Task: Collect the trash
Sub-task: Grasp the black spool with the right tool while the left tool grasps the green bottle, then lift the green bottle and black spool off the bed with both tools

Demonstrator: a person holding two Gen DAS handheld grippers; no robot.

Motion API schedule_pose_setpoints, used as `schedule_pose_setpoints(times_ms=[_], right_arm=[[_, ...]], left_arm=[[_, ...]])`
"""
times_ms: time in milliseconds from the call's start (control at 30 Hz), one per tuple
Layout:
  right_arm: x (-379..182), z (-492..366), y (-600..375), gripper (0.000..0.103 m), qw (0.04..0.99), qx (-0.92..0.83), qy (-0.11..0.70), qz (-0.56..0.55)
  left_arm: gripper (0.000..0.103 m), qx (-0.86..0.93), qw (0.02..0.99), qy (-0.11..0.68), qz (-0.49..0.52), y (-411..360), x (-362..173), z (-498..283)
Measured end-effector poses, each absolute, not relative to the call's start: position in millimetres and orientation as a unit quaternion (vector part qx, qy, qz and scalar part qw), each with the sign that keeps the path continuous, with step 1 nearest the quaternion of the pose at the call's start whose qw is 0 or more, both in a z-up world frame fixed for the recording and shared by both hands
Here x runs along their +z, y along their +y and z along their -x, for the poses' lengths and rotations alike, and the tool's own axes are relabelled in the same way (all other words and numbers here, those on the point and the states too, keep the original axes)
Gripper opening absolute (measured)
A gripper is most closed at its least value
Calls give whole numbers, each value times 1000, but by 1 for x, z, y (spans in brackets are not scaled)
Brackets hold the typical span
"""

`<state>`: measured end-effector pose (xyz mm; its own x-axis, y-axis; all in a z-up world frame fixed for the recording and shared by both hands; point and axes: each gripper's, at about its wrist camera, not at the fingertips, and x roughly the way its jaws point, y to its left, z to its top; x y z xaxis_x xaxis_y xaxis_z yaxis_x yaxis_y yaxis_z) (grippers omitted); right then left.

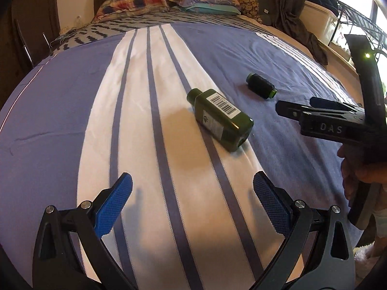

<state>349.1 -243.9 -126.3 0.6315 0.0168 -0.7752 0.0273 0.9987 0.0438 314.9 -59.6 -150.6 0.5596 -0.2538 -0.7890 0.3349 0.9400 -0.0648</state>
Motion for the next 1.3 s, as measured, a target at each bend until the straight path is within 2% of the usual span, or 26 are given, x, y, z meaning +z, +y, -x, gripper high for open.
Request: schedule_pose_setpoints(times_ms=[67, 167, 300, 400, 467, 500, 700, 800, 900, 967, 1000, 1033, 1300], right_arm=[[-131, -366, -245, 97, 898, 1, 438, -34], [-139, -386, -245, 85, 892, 6, 450, -38], [-145, -400, -243, 76, 892, 12, 451, -37], [-146, -403, -245, 58, 894, 16, 445, -37], [-146, -403, -248, 32, 897, 21, 440, -44], [-146, -402, -249, 29, 898, 24, 437, -47], [-140, -392, -241, 28, 903, 18, 429, -14], [-137, -385, -241, 27, 903, 20, 428, -11], [-134, -375, -243, 28, 905, 21, 425, -11], [-132, -365, -244, 27, 906, 22, 424, -10], [-131, -359, -244, 27, 906, 23, 423, -11], [-130, -356, -244, 27, 906, 24, 423, -12], [-121, -298, -237, 27, 915, 15, 403, 4]], left_arm=[[95, -174, 879, 440, -47, -69, -151, -323], [95, -175, 879, 442, -45, -77, -152, -334], [95, -175, 879, 442, -36, -84, -153, -349], [95, -171, 878, 445, -26, -89, -158, -361], [95, -168, 879, 445, -22, -92, -159, -368], [95, -168, 879, 446, -19, -94, -160, -371], [94, -166, 881, 443, -11, -98, -161, -383], [76, -161, 883, 441, -12, -95, -160, -386], [64, -163, 882, 441, -14, -92, -159, -385], [48, -167, 881, 442, -18, -90, -158, -383], [36, -170, 880, 444, -19, -89, -157, -381], [30, -171, 879, 444, -23, -88, -156, -378], [27, -181, 885, 427, -40, -71, -149, -330]])
